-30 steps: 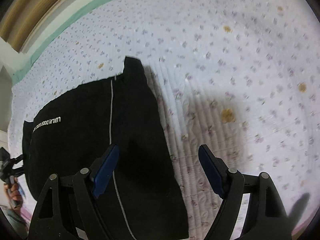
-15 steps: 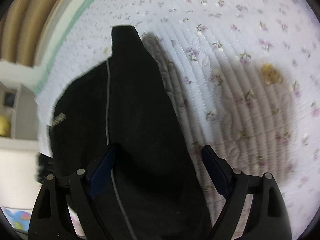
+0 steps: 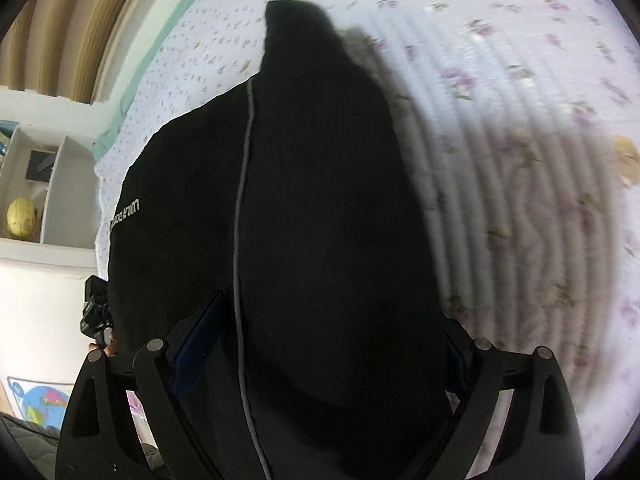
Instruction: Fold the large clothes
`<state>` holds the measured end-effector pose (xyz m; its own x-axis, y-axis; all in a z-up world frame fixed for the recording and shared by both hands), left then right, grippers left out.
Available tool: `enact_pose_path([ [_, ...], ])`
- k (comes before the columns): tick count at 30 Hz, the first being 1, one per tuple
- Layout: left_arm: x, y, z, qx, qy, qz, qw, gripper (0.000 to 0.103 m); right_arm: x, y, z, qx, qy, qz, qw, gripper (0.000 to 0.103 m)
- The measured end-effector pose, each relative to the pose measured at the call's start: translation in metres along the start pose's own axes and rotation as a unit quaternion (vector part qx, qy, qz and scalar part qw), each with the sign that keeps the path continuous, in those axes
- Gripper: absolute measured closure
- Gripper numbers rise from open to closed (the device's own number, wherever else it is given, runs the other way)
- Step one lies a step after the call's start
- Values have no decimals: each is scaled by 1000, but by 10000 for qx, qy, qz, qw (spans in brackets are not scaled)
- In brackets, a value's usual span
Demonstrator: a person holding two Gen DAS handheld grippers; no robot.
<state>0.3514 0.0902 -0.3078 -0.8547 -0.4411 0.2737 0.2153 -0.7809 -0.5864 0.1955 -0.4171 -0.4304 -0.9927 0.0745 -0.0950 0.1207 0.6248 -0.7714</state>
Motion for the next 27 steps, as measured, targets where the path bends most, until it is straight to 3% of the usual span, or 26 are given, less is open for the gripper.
enact_pose_path([
  [4, 0, 8, 6, -11, 35, 47, 10000, 33, -6, 17, -14, -200, -207, -91, 9995, 16],
  [8, 2, 14, 10, -279, 55, 158, 9995, 34, -8, 24, -18, -182, -247, -89, 9995, 20],
  [12, 17, 3, 32, -550, 450, 484, 9963, 61, -3, 4, -30, -120, -368, 82, 9992, 44],
  [14, 33, -10, 52, -344, 628, 602, 9956, 67, 0, -8, -42, -46, -512, 204, 9985, 56],
  [18, 74, -39, 97, 390, 866, 693, 9931, 71, 9, -34, -71, -182, -651, 521, 9963, 61],
  [23, 131, -64, 132, 563, 1372, 773, 9859, 71, 39, -76, -119, -168, -1046, 789, 9912, 62],
  [27, 166, -86, 134, 689, 1520, 776, 9829, 71, 70, -111, -139, -162, -1058, 1007, 9891, 62],
])
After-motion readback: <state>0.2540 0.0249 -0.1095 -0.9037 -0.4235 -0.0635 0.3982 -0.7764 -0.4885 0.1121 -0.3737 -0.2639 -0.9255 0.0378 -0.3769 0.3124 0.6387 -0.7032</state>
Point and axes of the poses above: each gripper's, at about its wrist camera, not at the fingertips, and y roughly the way its jaws point, z to its right, x to its underside, the point moved 7 cm from there along y, roughly the way its jaws point, and after that the axes turned 15 degrees about -y, right-handed, at the moved point
